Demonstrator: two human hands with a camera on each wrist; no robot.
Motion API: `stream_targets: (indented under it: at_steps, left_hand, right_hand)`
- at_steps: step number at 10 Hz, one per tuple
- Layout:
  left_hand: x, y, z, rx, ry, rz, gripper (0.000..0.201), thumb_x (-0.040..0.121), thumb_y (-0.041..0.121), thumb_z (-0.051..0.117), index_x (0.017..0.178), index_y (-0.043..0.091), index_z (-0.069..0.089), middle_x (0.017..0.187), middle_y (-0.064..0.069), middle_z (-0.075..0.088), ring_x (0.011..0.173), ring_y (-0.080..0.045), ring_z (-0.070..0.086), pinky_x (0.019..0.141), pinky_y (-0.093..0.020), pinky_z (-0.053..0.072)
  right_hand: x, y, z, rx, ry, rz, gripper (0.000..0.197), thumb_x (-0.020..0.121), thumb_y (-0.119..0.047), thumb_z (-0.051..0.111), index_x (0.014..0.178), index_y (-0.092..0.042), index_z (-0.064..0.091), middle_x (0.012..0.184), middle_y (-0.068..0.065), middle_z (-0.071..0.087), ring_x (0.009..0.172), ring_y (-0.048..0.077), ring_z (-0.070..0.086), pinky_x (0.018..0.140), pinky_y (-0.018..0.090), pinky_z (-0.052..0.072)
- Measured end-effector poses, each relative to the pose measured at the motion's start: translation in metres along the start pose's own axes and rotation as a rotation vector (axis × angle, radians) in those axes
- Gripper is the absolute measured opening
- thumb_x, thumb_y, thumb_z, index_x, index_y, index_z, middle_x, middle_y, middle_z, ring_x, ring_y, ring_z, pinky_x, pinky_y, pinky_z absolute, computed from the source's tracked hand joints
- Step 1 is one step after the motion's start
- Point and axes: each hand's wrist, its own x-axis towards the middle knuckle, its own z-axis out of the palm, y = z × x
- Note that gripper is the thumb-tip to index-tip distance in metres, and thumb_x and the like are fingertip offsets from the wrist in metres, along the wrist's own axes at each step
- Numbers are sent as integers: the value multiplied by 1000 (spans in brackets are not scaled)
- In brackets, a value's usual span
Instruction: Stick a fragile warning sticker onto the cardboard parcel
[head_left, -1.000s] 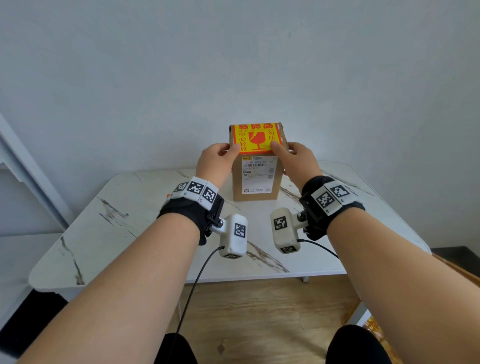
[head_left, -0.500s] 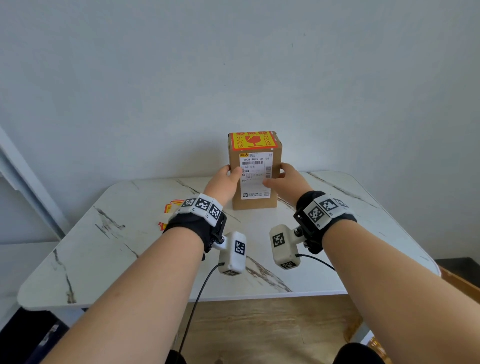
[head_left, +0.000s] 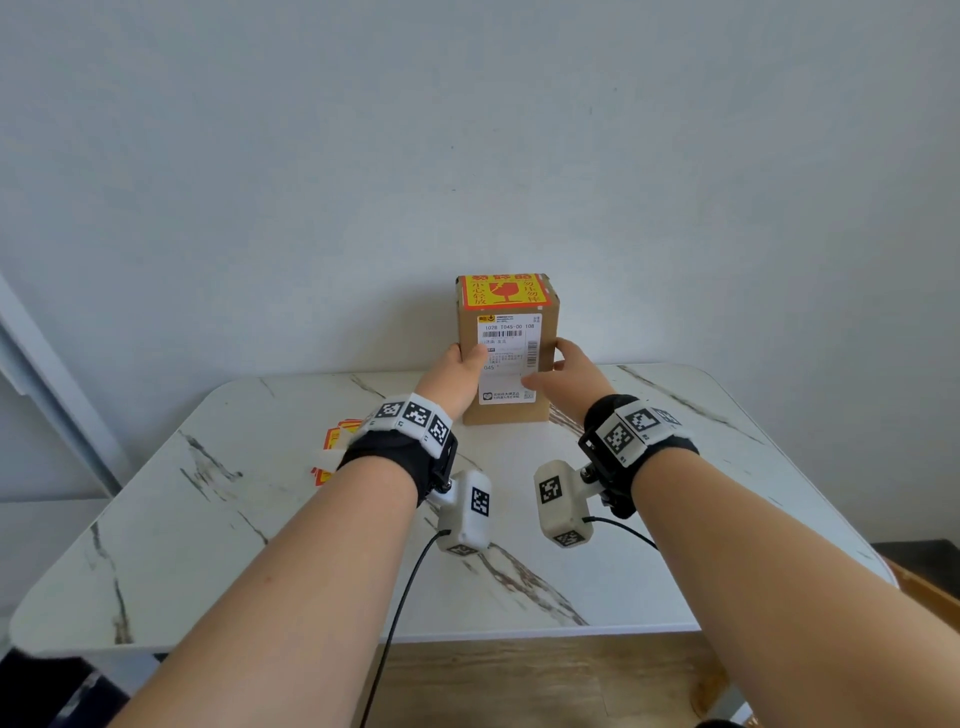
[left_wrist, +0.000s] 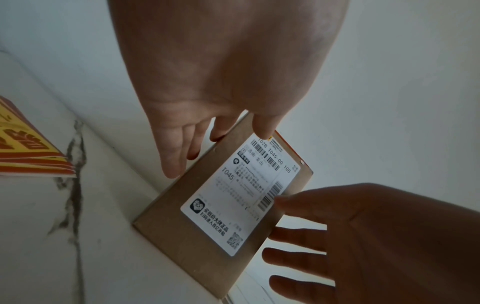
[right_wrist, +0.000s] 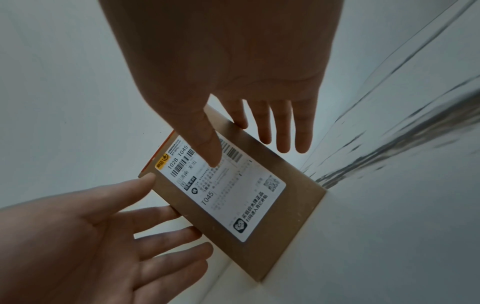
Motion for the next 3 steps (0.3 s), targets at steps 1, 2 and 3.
stream_targets:
  at_steps: [1, 2, 3]
  left_hand:
    - [0, -8, 4, 117, 23, -26, 58, 98, 49, 33, 141, 11, 43, 138, -7, 56, 122, -28, 56, 92, -32, 43]
    - [-6, -16, 7, 293, 8, -30, 55, 96, 43, 42, 143, 16, 43, 140, -10, 54, 121, -30, 57, 97, -37, 47]
    - [-16, -21, 11, 497, -28, -50, 56, 95, 45, 38, 147, 23, 40, 142, -14, 47, 123, -31, 52, 102, -41, 45]
  right_hand:
    - [-6, 1, -3, -64, 26, 24, 73, 88, -18, 62, 151, -13, 24, 136, 9, 53, 119, 26, 56, 82, 27, 40]
    - [-11, 4, -3, -180, 48, 23, 69, 87, -20, 60, 148, -10, 28, 135, 12, 56, 116, 27, 60, 77, 28, 45]
    - [-18, 6, -2, -230, 4, 32, 70, 87, -23, 61, 148, -11, 29, 130, 11, 60, 110, 26, 62, 78, 30, 47]
